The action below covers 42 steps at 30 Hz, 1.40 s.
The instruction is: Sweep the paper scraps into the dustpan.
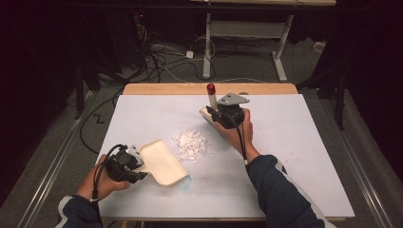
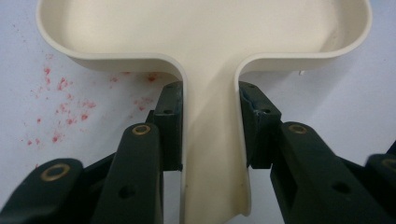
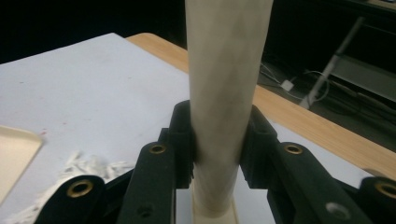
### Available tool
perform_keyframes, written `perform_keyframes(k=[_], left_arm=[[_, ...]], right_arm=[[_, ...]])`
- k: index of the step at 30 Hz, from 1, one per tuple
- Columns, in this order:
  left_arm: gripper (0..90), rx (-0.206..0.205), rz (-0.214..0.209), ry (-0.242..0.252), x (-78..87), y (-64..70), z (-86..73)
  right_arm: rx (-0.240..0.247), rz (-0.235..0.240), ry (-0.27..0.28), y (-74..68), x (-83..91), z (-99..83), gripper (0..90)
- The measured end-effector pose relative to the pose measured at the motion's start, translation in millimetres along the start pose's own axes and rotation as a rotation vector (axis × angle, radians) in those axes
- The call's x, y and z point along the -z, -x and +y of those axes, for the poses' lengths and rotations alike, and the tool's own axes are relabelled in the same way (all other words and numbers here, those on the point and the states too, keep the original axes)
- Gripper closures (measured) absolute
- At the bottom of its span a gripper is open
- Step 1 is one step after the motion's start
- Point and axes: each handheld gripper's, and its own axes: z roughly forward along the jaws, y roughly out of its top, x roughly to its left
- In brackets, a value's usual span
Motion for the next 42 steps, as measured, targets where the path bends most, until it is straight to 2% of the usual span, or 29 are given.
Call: perform_keyframes(k=[3, 7, 17, 23, 31, 33, 35, 37, 42], left_arm=[[62.9, 0.005, -0.006, 0.000, -0.8, -1.4, -0.3], [62.8, 0.005, -0.007, 0.001, -0.5, -2.3, 0.1], [62.9, 0.015, -0.012, -0.004, -3.0, -6.2, 1.3], [62.9, 0.017, -0.015, -0.006, -4.4, -6.9, 2.7], [62.8, 0.018, -0.011, -0.011, -6.4, -5.8, 4.6], [62.8, 0.017, -0.011, -0.014, -7.5, -5.1, 5.9], [62.9, 0.011, -0.010, -0.017, -9.2, -4.2, 8.2], [62.9, 0.007, -0.013, -0.019, -11.0, -3.2, 10.9], [62.9, -0.001, -0.018, -0.023, -13.8, 0.6, 15.8]], right_arm=[[0.047, 0.015, -0.012, -10.3, -5.0, 2.5, 71.5], [0.032, 0.051, 0.005, -18.3, -7.5, 6.7, 71.6], [0.035, 0.142, 0.035, -43.6, -15.2, 10.2, 71.5], [0.019, 0.185, 0.050, -51.1, -12.9, 8.8, 71.4], [0.038, 0.264, 0.071, -63.7, -3.9, 4.4, 71.3], [0.044, 0.267, 0.074, -66.1, -2.7, 4.3, 71.3], [0.041, 0.297, 0.085, -74.3, 0.3, 4.6, 71.5], [0.050, 0.303, 0.084, -77.8, 0.9, 5.0, 71.4], [0.084, 0.345, 0.084, -99.3, 4.1, 6.4, 71.4]])
